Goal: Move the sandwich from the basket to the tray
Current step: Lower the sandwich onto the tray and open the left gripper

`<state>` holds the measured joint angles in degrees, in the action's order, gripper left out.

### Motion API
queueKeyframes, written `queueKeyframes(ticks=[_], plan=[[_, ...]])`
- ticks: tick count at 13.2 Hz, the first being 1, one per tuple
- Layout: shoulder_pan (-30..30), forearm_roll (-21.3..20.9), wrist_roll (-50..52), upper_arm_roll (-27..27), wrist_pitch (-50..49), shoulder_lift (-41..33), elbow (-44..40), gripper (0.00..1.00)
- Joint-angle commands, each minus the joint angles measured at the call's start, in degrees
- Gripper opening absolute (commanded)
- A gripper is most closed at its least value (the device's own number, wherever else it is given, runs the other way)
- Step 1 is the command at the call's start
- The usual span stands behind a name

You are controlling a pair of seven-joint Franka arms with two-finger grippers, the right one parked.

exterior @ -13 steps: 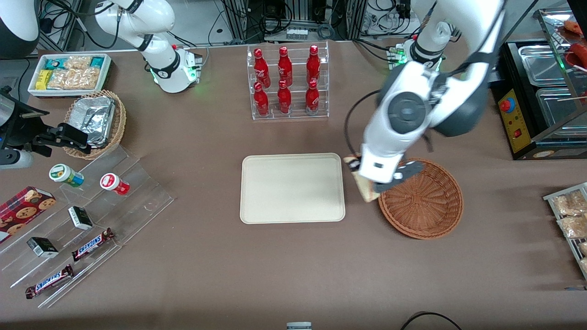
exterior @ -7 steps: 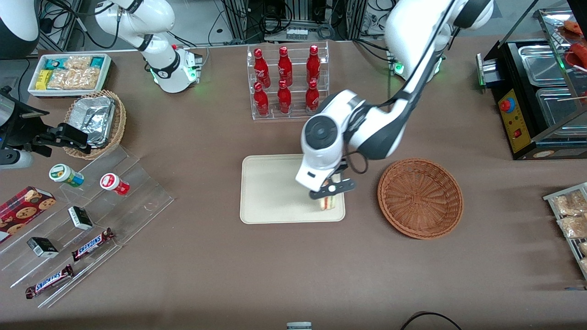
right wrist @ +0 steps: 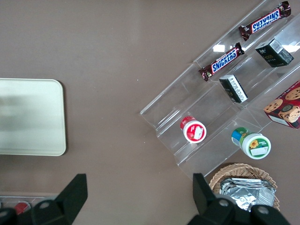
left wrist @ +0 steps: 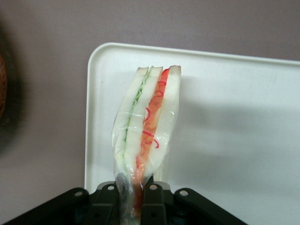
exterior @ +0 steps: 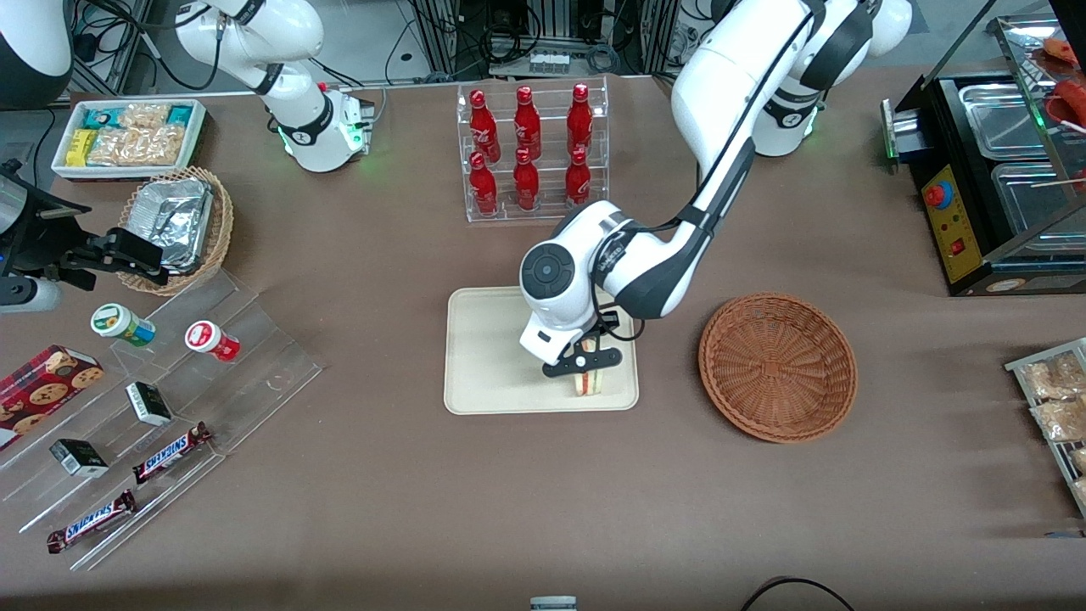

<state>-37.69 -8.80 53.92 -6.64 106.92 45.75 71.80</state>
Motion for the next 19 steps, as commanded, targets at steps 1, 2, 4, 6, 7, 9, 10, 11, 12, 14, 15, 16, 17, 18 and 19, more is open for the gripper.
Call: queueKeyframes(ticks=[1,2,4,6,7,9,10,11,12,14,15,16,17,18,19], plan=[[-1.86,-1.92,0.22,1.1,-0.84,2.4,-3.15,0.0],[-1.95,-2.27,1.35,1.1,-0.66,3.02,-3.5,0.0],[-2.73,-2.37,1.98,1.1,0.39,3.9,-3.77,0.0],[-3.09,-2.45,1.98,1.19,0.39,4.08,-3.68,0.0],[-3.18,-2.45,1.98,1.19,0.39,4.17,-3.6,0.0],[-3.53,-2.45,2.59,1.1,0.39,4.25,-3.42,0.0],[-3.53,-2.45,2.59,1.19,0.39,4.43,-3.42,0.06],[-3.53,-2.45,2.59,1.19,0.39,4.43,-3.42,0.48],[-3.53,-2.45,2.59,1.1,0.39,4.43,-3.42,0.73],[-3.53,-2.45,2.59,1.19,0.39,4.26,-3.51,0.99],[-3.36,-2.45,2.59,1.27,0.31,3.82,-3.59,0.99],[-3.18,-2.37,2.68,1.45,-0.13,3.21,-3.68,0.99],[-2.92,-2.37,2.68,1.45,-0.48,1.64,-3.68,0.99],[-2.31,-2.19,2.68,1.45,-1.96,-0.29,-3.68,0.99],[-1.26,-2.19,2.68,1.54,-5.63,-2.66,-3.68,0.99]])
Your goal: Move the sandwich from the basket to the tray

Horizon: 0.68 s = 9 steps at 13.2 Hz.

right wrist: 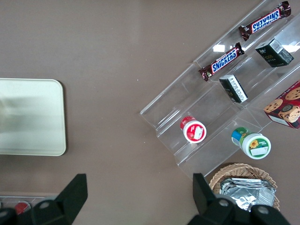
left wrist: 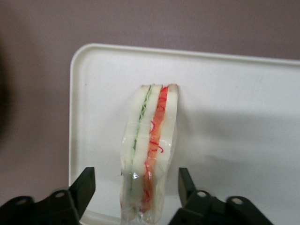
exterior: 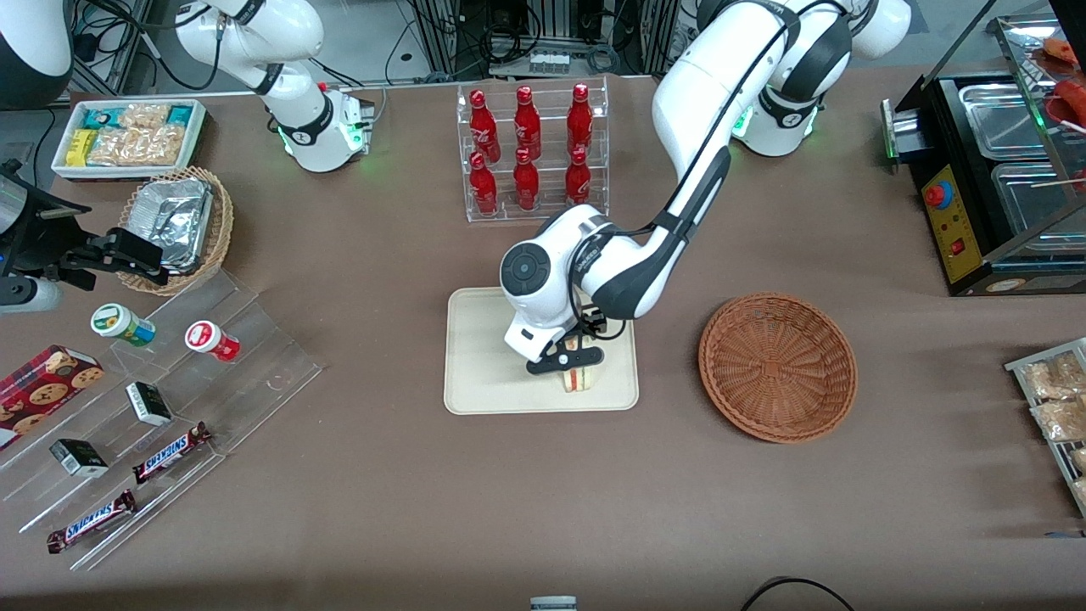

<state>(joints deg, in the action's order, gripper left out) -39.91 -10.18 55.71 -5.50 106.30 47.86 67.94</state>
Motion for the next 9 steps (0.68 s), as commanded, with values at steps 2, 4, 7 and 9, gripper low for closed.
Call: queueKeyframes(ticks=[2,4,7,9], plan=[[3.59,-0.28,0.2,0.67,-13.0,-11.0,0.69,0.99],[7.72,-0.01,-0.07,0.4,-16.64,-17.24,2.97,0.99],[14.48,4.36,-3.82,0.49,-17.0,-27.53,8.6,0.99],[20.54,9.11,-14.17,0.49,-21.89,-32.72,10.27,0.99]])
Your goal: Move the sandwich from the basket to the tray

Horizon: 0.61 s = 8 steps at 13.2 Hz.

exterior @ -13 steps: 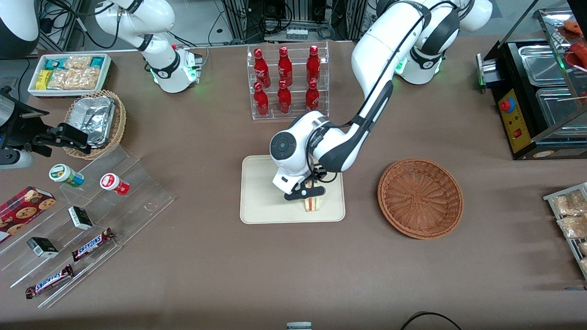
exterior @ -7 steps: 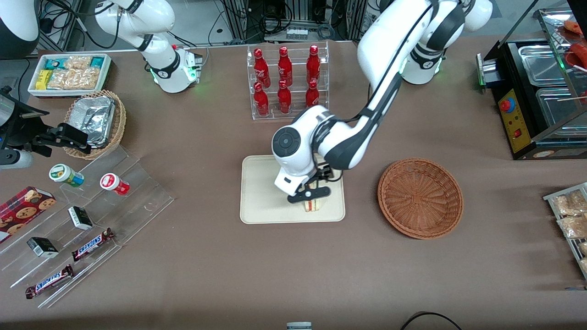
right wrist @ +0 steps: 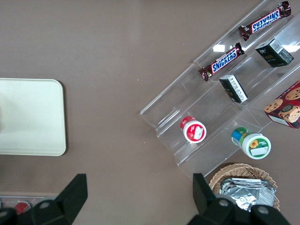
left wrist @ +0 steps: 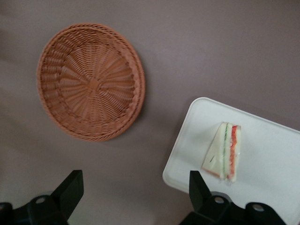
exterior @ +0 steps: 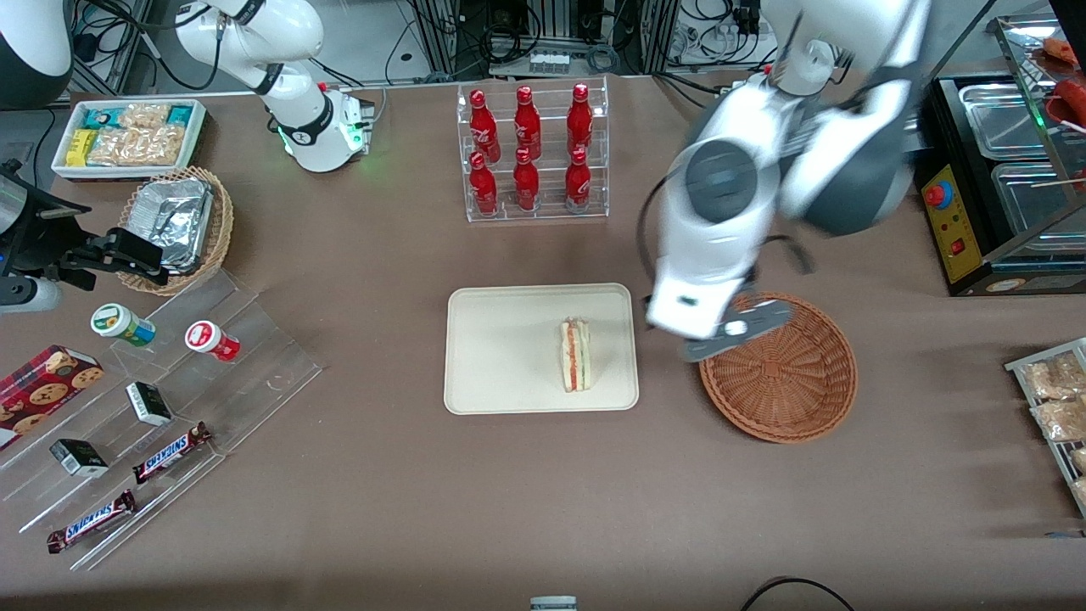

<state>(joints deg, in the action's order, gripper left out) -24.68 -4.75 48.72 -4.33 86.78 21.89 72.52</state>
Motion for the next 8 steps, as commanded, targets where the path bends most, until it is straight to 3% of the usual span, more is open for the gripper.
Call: queueKeyframes(ticks=[1,5,8], plan=[[7.87,3.96,-11.67,-0.67,-4.84,-8.6,6.14,0.99],[18.23,4.05,-30.65,-0.59,-11.53,-13.87,8.06,0.99],[22.56,4.14,-37.55,-0.59,-7.35,-21.69,17.62,0.99]])
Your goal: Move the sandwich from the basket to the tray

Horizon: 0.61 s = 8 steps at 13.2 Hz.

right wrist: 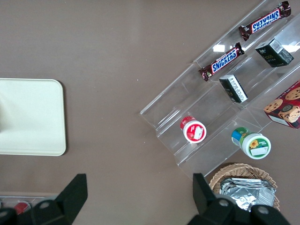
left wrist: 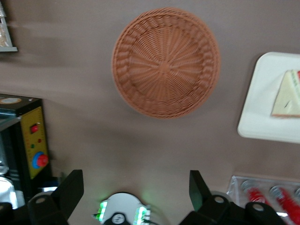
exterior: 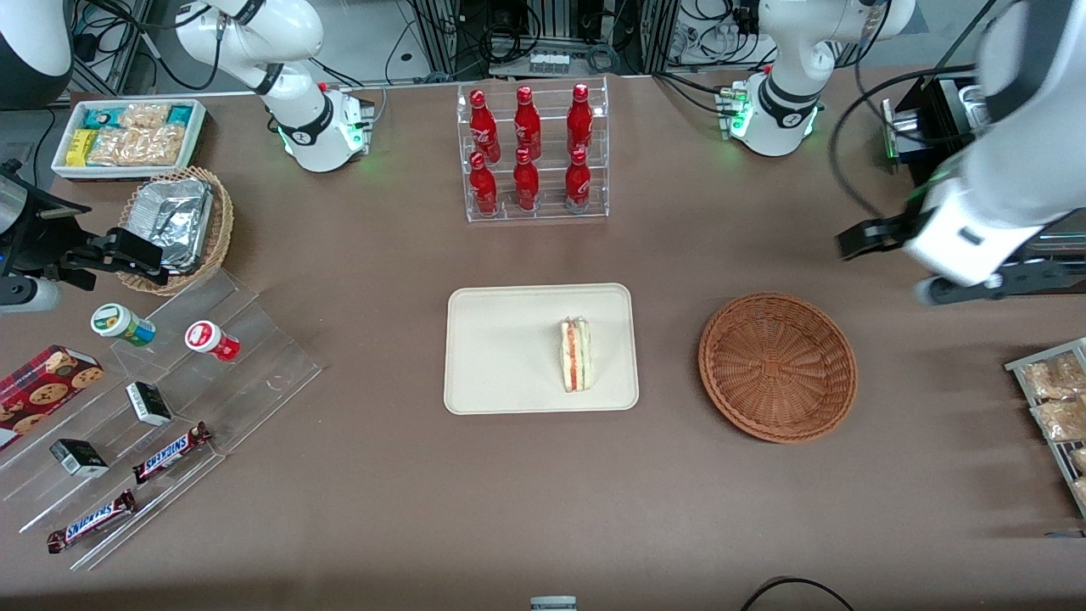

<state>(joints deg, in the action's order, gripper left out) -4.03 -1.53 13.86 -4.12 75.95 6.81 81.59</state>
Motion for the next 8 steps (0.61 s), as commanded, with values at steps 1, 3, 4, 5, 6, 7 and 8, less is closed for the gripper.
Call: queueKeyframes(ticks=[1,3,4,5,6,7,8], plan=[[2.1,1.0,-2.87,-0.8,5.5,-8.72,11.54,0.99],[2.1,1.0,-5.06,-0.72,12.34,-14.69,20.23,0.99],[2.01,1.0,-5.07,-0.72,14.2,-16.2,22.62,0.99],[1.93,0.91,-5.07,-0.8,14.48,-15.87,22.56,0.99],[1.92,0.91,-5.07,-0.8,14.57,-15.6,22.04,0.99],[1.84,1.09,-4.9,-0.89,14.66,-15.34,21.42,0.99],[1.58,1.61,-4.81,-0.98,14.58,-14.81,20.11,0.99]])
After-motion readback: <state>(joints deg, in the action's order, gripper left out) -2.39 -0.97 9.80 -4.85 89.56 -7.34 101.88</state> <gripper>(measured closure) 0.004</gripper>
